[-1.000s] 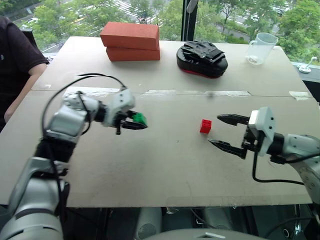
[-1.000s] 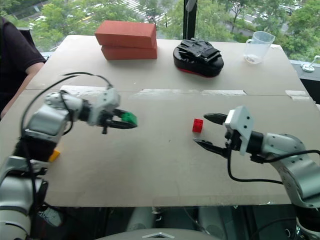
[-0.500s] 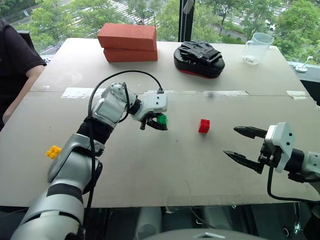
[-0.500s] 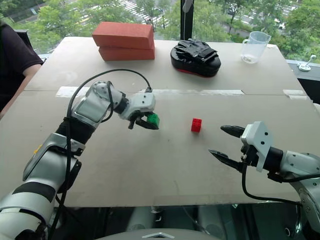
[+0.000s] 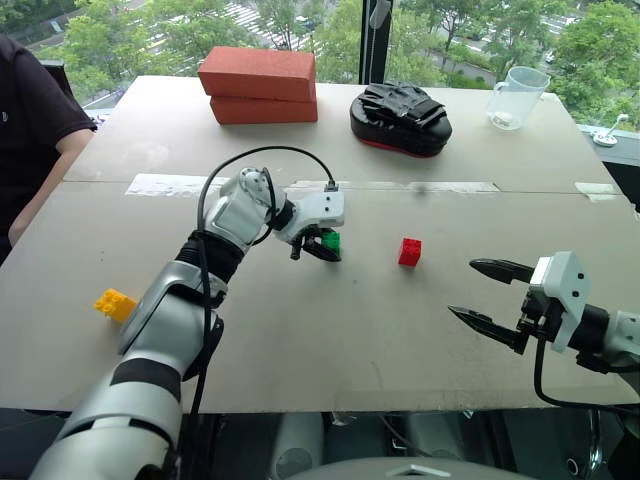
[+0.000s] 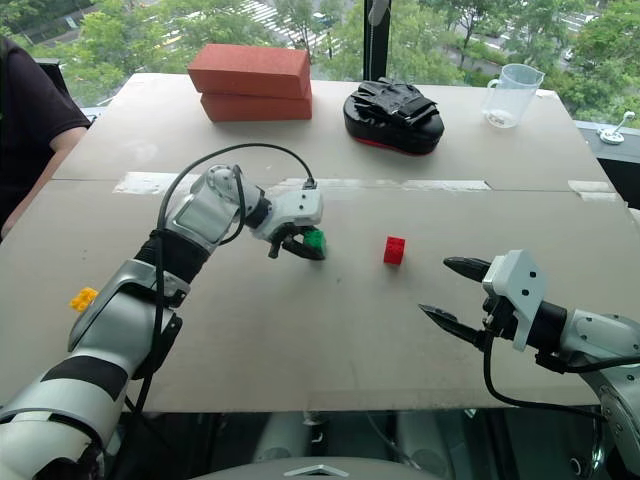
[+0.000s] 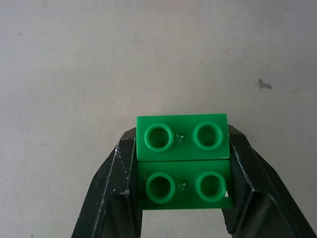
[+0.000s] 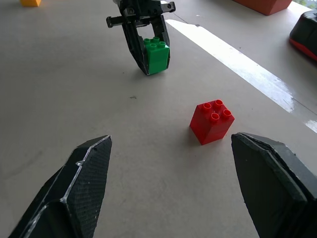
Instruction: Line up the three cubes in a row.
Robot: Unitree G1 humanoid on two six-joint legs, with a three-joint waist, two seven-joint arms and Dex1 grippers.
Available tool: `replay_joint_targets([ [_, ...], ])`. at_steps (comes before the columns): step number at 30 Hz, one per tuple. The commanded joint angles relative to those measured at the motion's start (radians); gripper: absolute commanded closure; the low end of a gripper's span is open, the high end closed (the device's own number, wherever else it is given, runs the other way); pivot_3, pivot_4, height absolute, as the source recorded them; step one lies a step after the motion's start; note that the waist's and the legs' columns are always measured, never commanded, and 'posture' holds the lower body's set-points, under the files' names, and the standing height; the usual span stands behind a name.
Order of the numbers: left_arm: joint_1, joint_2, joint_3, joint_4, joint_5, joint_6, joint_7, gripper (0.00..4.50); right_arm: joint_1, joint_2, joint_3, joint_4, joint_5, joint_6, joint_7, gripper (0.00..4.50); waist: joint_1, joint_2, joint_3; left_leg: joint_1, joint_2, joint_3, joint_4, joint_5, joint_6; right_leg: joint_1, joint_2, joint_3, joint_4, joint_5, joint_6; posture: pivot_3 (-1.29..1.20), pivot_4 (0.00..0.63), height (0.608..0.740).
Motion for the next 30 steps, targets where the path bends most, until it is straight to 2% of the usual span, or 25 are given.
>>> replay_joint_targets([
  [1, -0.031, -0.012, 0.025, 0.008, 0.001, -0.022, 0.008, 3.16, 0.001, 0.001, -0.029, -0.041, 0.011, -0.019, -0.013, 0.53, 0.000, 0.000, 0.000, 0.000, 0.000, 0.000, 0.000, 0.000, 0.000, 0.000, 0.000, 0.000, 0.000, 0.000, 0.000, 0.00, 0.150, 0.740],
  [7, -0.046, -0.044, 0.031, 0.047, -0.010, -0.022, -0.004, 3.16, 0.012, 0.010, -0.022, -0.064, 0.024, -0.009, -0.029, 0.53, 0.000, 0.000, 0.000, 0.000, 0.000, 0.000, 0.000, 0.000, 0.000, 0.000, 0.000, 0.000, 0.000, 0.000, 0.000, 0.00, 0.150, 0.740],
  [8, -0.050, -0.051, 0.036, 0.053, -0.013, -0.013, 0.002, 2.12, 0.014, 0.012, -0.021, -0.067, 0.027, -0.007, -0.031, 0.53, 0.000, 0.000, 0.000, 0.000, 0.000, 0.000, 0.000, 0.000, 0.000, 0.000, 0.000, 0.000, 0.000, 0.000, 0.000, 0.00, 0.150, 0.740],
  [10, -0.055, -0.049, 0.030, 0.073, 0.010, -0.056, 0.021, 1.59, 0.016, 0.012, -0.023, -0.070, 0.031, -0.003, -0.033, 0.53, 0.000, 0.000, 0.000, 0.000, 0.000, 0.000, 0.000, 0.000, 0.000, 0.000, 0.000, 0.000, 0.000, 0.000, 0.000, 0.00, 0.150, 0.740],
  [11, -0.055, -0.051, 0.036, 0.079, 0.010, -0.056, 0.026, 0.92, 0.017, 0.011, -0.024, -0.071, 0.033, -0.002, -0.034, 0.53, 0.000, 0.000, 0.000, 0.000, 0.000, 0.000, 0.000, 0.000, 0.000, 0.000, 0.000, 0.000, 0.000, 0.000, 0.000, 0.00, 0.150, 0.740],
  [13, -0.051, -0.047, 0.053, 0.064, -0.002, -0.046, 0.028, 0.12, 0.015, 0.008, -0.025, -0.072, 0.040, 0.001, -0.036, 0.53, -0.001, 0.000, 0.000, 0.000, 0.000, 0.000, 0.000, 0.000, 0.000, 0.000, 0.000, 0.000, 0.000, 0.000, 0.000, 0.00, 0.150, 0.740],
  [18, -0.011, 0.016, 0.143, -0.075, -0.079, 0.081, 0.006, 0.01, -0.029, -0.009, -0.004, -0.043, 0.050, 0.006, -0.019, 0.53, -0.005, 0.000, 0.000, 0.000, 0.000, -0.001, 0.000, 0.000, 0.000, 0.000, 0.000, -0.001, 0.001, 0.000, 0.000, 0.00, 0.150, 0.740],
  [24, 0.176, 0.202, 0.374, -0.489, -0.253, 0.449, 0.048, 0.01, -0.096, -0.009, 0.027, -0.008, 0.075, 0.000, 0.016, 0.53, -0.025, 0.001, 0.000, 0.001, 0.001, -0.006, 0.000, 0.000, 0.000, 0.000, 0.000, -0.001, 0.001, 0.000, 0.000, 0.00, 0.150, 0.740],
  [27, 0.345, 0.300, 0.577, -0.766, -0.317, 0.744, 0.173, 0.01, -0.170, 0.011, 0.071, 0.034, 0.088, -0.022, 0.046, 0.53, -0.032, 0.001, 0.001, 0.001, 0.001, -0.008, 0.000, 0.000, 0.000, 0.001, 0.000, -0.001, 0.001, 0.000, 0.000, 0.00, 0.150, 0.740],
  [30, 0.456, 0.297, 0.767, -0.938, -0.302, 0.967, 0.362, 0.01, -0.248, 0.035, 0.123, 0.079, 0.100, -0.030, 0.079, 0.53, -0.027, 0.001, 0.001, 0.001, 0.001, -0.009, 0.000, 0.000, 0.000, 0.001, 0.000, -0.001, 0.001, 0.000, 0.000, 0.00, 0.150, 0.740],
])
